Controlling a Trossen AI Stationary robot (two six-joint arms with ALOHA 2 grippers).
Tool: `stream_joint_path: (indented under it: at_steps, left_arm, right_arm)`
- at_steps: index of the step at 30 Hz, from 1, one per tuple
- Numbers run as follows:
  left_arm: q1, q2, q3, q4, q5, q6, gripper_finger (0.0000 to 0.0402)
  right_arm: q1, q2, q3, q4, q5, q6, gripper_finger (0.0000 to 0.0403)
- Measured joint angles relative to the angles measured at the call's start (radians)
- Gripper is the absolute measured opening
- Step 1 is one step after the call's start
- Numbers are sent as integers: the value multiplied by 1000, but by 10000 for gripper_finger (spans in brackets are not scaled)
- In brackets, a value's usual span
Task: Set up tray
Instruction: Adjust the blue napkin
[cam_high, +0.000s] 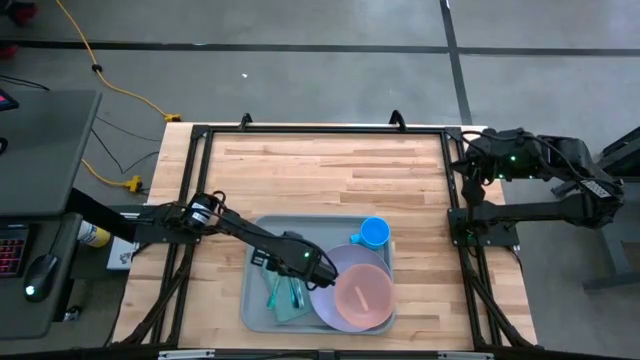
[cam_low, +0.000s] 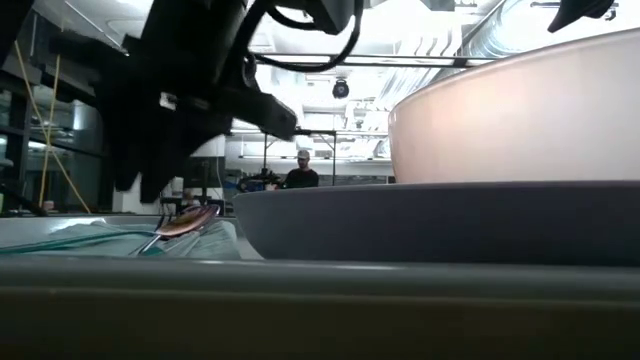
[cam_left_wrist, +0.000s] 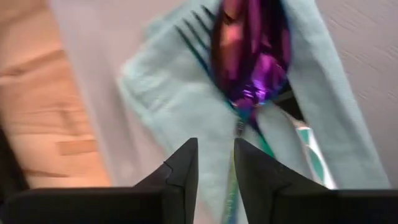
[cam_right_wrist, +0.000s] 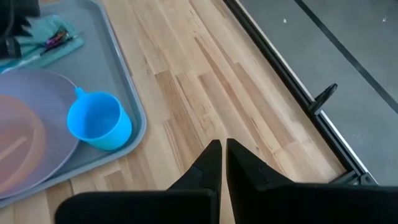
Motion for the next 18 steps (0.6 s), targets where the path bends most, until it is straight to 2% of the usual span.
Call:
stream_joint_path:
  at_steps: [5,7,11,15,18]
  left_arm:
    - [0,-2,52,-153,-24,2,132]
    - [0,-2,55,-147,-56,37,125]
    - [0,-22,53,-143,-86,150,87]
    - [-2,-24,50,-150,-86,243,18]
    - [-8,-31,52,-150,-72,322,19]
  right_arm:
    - [0,0,0,-42,0,0,0]
    - [0,0,0,-55,0,4,0]
    - [0,-3,0,-59,0,5,0]
    - [0,-8,0,-58,4,7,0]
    - [0,-11,0,-58,8,7,0]
